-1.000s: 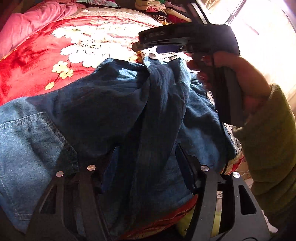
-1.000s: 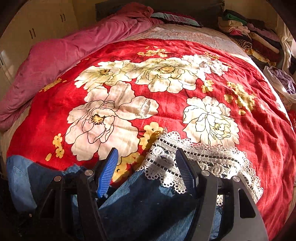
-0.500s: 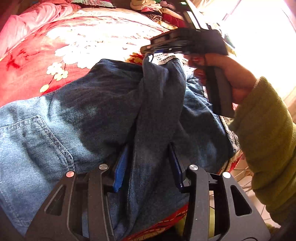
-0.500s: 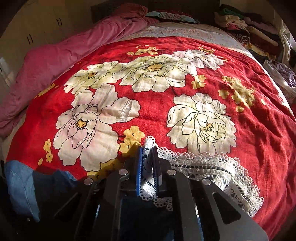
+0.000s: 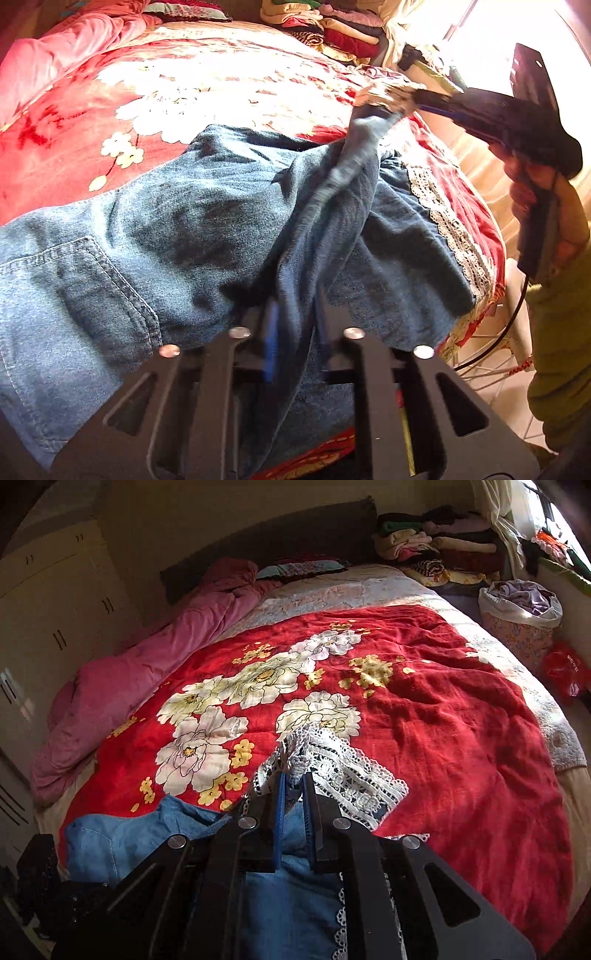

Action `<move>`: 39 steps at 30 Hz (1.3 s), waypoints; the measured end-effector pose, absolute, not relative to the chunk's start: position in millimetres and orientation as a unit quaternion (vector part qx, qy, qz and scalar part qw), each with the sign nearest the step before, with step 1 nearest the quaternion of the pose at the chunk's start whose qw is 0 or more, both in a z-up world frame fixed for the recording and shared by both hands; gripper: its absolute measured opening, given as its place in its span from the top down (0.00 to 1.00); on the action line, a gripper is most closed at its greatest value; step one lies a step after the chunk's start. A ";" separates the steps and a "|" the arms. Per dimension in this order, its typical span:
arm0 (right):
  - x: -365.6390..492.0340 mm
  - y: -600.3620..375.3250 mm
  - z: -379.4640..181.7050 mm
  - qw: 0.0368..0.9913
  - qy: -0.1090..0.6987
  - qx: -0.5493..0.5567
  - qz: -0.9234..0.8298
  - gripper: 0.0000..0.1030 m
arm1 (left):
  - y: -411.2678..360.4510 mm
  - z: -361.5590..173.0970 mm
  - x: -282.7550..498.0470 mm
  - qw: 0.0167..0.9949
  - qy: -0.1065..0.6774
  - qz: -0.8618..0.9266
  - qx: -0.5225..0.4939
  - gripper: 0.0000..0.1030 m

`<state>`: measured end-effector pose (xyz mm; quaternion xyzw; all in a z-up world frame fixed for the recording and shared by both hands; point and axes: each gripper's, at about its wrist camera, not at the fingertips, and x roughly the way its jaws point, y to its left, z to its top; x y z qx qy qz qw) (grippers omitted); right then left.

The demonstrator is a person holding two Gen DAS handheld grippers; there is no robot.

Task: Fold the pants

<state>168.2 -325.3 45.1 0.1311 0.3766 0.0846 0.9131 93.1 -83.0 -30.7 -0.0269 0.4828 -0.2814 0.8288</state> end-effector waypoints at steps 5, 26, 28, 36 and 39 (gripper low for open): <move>117.5 -352.5 54.9 0.912 0.372 0.156 0.069 0.92 | -74.7 -19.9 82.7 0.837 0.467 -0.285 -0.010 0.97; -15.1 -378.0 16.8 0.872 0.449 0.190 0.040 0.92 | -69.1 2.0 40.5 0.851 0.433 -0.294 0.045 0.97; -17.9 -378.9 4.9 0.865 0.463 0.190 0.034 0.92 | -71.4 -1.6 37.5 0.848 0.436 -0.294 0.056 0.97; -23.7 -391.4 -26.3 0.850 0.480 0.216 0.025 0.91 | -72.3 -27.0 38.1 0.835 0.465 -0.287 0.068 0.96; -22.6 -392.9 -10.3 0.862 0.458 0.213 0.040 0.84 | -72.8 -24.0 35.9 0.837 0.461 -0.286 0.070 0.96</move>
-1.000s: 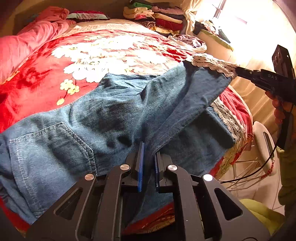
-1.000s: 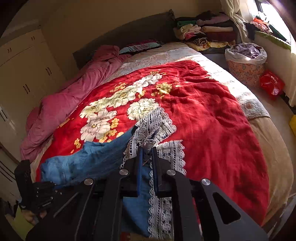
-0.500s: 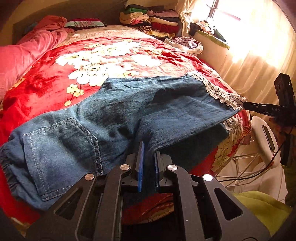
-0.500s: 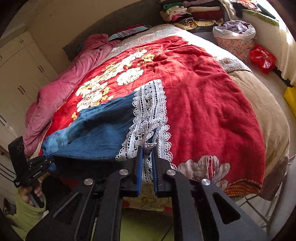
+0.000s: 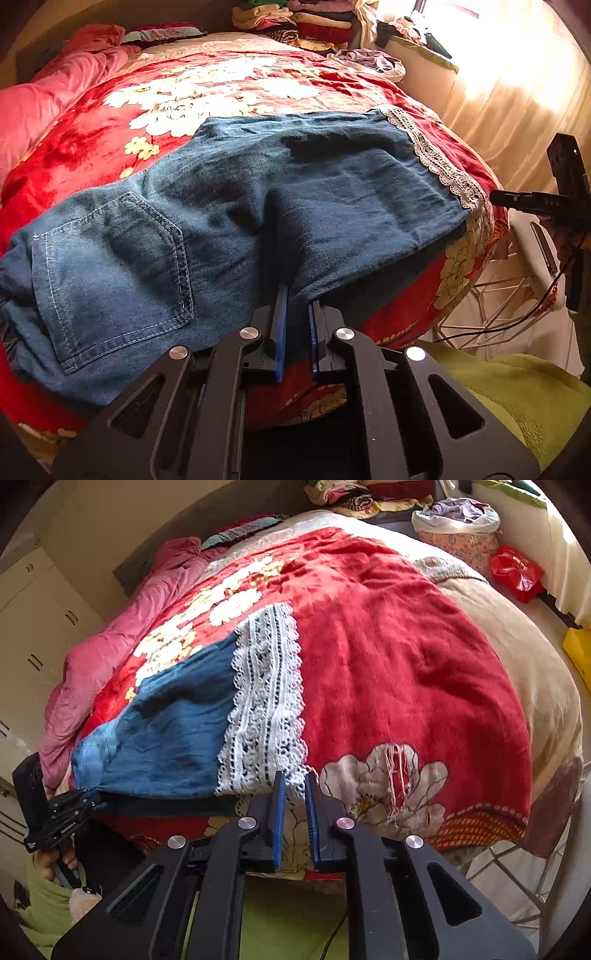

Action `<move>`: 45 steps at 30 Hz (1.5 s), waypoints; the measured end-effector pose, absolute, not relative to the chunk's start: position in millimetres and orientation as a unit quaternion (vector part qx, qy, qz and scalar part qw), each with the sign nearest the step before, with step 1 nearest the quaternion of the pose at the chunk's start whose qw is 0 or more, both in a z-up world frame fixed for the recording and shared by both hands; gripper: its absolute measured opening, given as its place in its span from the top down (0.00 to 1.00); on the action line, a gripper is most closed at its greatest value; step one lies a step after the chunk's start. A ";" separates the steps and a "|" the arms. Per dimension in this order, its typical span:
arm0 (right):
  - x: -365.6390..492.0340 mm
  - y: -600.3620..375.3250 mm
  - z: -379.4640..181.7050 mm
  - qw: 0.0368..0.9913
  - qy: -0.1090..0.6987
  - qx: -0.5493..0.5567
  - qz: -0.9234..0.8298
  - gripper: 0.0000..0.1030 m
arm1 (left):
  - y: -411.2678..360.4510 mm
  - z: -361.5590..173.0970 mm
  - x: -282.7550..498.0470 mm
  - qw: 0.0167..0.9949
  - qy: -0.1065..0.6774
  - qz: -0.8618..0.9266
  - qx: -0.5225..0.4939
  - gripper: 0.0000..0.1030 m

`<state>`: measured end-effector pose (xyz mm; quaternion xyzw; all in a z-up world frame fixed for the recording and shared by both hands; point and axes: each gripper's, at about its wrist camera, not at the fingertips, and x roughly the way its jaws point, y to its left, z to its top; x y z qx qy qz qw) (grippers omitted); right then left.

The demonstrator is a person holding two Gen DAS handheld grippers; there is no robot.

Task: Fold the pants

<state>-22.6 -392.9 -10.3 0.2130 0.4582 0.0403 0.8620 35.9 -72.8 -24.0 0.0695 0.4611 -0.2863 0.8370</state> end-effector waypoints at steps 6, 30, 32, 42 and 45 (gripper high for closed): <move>-2.9 -385.0 -18.3 0.863 0.465 0.194 0.044 0.57 | -80.9 -21.5 35.5 0.842 0.449 -0.286 0.082 0.93; 21.7 -404.5 -6.9 0.879 0.448 0.156 0.060 0.63 | -72.9 -21.7 18.1 0.815 0.465 -0.330 0.104 0.62; 42.7 -409.3 -6.3 0.882 0.437 0.162 0.067 0.63 | -65.9 -8.6 24.4 0.823 0.457 -0.325 0.093 0.56; 153.1 -425.3 -30.0 0.871 0.447 0.180 0.099 0.61 | -65.6 13.8 146.0 0.847 0.463 -0.259 0.036 0.47; 169.6 -420.5 -38.4 0.864 0.456 0.176 0.120 0.61 | -72.4 1.3 179.5 0.838 0.485 -0.249 0.022 0.47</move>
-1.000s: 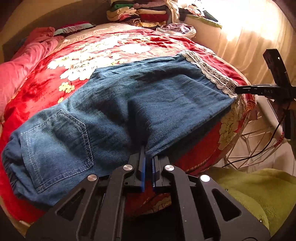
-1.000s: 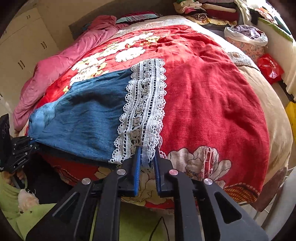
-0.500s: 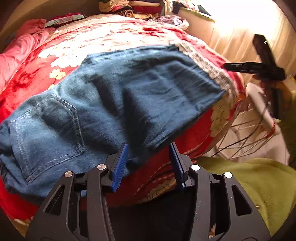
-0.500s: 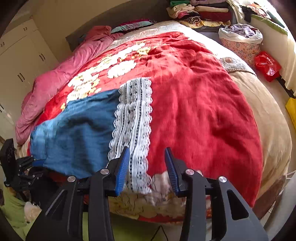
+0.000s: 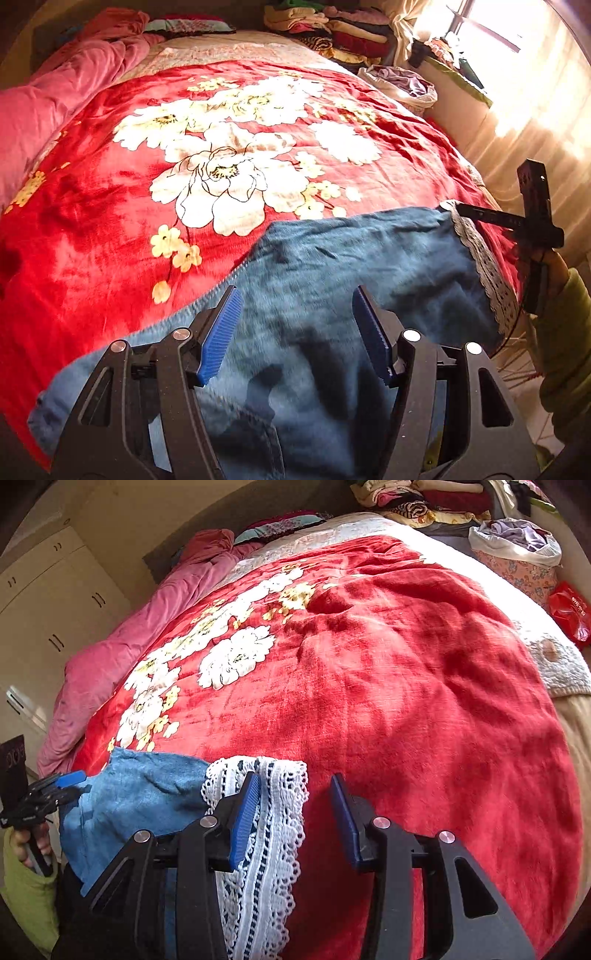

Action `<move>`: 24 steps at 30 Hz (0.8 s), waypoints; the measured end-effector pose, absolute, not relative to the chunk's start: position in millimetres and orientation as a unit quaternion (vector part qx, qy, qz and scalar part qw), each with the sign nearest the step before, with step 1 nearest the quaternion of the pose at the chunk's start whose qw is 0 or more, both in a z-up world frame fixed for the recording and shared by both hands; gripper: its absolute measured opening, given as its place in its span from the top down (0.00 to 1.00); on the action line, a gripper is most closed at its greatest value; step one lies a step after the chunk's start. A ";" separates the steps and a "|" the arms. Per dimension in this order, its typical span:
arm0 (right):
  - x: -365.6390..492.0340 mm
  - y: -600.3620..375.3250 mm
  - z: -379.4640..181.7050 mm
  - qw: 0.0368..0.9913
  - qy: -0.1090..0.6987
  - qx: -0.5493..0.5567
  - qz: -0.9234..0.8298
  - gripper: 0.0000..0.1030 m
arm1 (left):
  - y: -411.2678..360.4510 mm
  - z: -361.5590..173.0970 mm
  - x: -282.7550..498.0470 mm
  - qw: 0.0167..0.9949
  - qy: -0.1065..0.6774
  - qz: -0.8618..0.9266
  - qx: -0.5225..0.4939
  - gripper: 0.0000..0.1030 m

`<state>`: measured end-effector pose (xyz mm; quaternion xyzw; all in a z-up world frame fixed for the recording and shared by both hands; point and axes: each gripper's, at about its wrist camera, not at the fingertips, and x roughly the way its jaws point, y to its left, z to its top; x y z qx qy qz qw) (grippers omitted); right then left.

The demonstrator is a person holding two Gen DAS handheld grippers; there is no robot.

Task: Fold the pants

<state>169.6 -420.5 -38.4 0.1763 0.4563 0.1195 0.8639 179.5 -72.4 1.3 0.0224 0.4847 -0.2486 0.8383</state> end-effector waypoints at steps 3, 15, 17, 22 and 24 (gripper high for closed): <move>177.0 -412.7 -45.1 0.860 0.462 0.165 0.138 0.61 | -75.8 -14.8 204.3 0.834 0.500 -0.231 0.020 0.47; 160.2 -396.7 -29.5 0.880 0.431 0.115 0.160 0.84 | -93.8 -33.3 208.3 0.824 0.508 -0.249 0.018 0.92; 156.1 -397.4 -10.1 0.896 0.407 0.097 0.151 0.84 | -94.9 -23.2 204.5 0.833 0.494 -0.248 0.022 0.93; 176.4 -406.8 20.7 0.918 0.366 0.059 0.141 0.88 | -107.9 -10.8 212.2 0.849 0.469 -0.238 0.044 0.93; 193.4 -408.0 13.6 0.914 0.377 0.056 0.139 0.88 | -111.5 -23.1 217.3 0.847 0.476 -0.231 0.047 0.93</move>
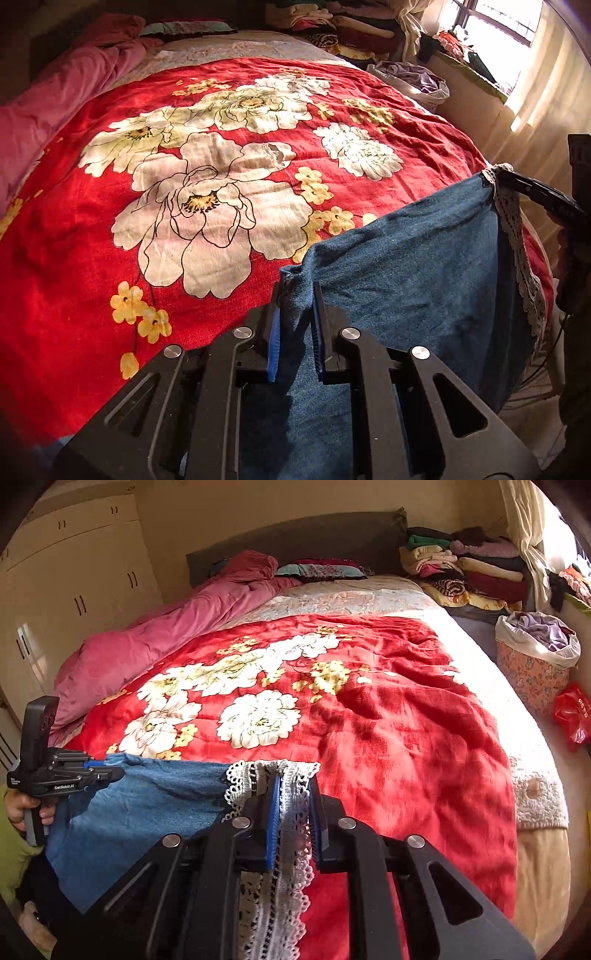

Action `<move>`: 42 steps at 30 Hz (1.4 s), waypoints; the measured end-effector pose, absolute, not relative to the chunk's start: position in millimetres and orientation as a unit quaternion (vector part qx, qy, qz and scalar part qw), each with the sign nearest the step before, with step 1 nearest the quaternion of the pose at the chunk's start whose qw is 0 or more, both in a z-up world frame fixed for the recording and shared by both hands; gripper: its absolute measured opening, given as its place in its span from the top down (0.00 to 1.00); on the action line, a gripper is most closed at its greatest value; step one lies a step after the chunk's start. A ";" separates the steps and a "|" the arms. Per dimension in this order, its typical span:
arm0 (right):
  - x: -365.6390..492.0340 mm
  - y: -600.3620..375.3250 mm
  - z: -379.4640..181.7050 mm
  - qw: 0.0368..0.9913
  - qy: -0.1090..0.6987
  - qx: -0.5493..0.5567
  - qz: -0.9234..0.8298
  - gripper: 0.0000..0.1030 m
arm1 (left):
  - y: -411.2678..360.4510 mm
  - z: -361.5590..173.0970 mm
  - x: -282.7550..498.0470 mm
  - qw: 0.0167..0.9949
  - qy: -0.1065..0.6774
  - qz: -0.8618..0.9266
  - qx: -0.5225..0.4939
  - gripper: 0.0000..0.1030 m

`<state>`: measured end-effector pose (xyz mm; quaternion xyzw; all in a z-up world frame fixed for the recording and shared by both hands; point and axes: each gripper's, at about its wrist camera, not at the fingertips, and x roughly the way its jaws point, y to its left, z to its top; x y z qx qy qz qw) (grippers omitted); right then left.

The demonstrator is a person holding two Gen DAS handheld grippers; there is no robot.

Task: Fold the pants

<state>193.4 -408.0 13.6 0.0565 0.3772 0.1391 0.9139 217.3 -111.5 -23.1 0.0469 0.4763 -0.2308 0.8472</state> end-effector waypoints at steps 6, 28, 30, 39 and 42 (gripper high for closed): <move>222.4 -398.6 -32.5 0.885 0.444 0.039 0.131 0.87 | -103.1 -45.0 219.8 0.849 0.479 -0.222 0.030 0.90; 50.7 -410.5 -18.2 0.884 0.437 0.134 0.099 0.56 | -117.0 -30.9 19.7 0.824 0.429 -0.339 0.148 0.62; 54.3 -411.7 -21.5 0.881 0.442 0.142 0.092 0.50 | -123.3 -35.2 20.7 0.825 0.429 -0.328 0.165 0.62; 56.8 -395.8 -14.1 0.879 0.450 0.114 0.109 0.88 | -103.0 -25.4 30.3 0.827 0.438 -0.322 0.143 0.98; 43.2 -390.1 1.2 0.883 0.440 0.114 0.118 0.88 | -89.2 -13.3 21.7 0.834 0.427 -0.319 0.145 0.99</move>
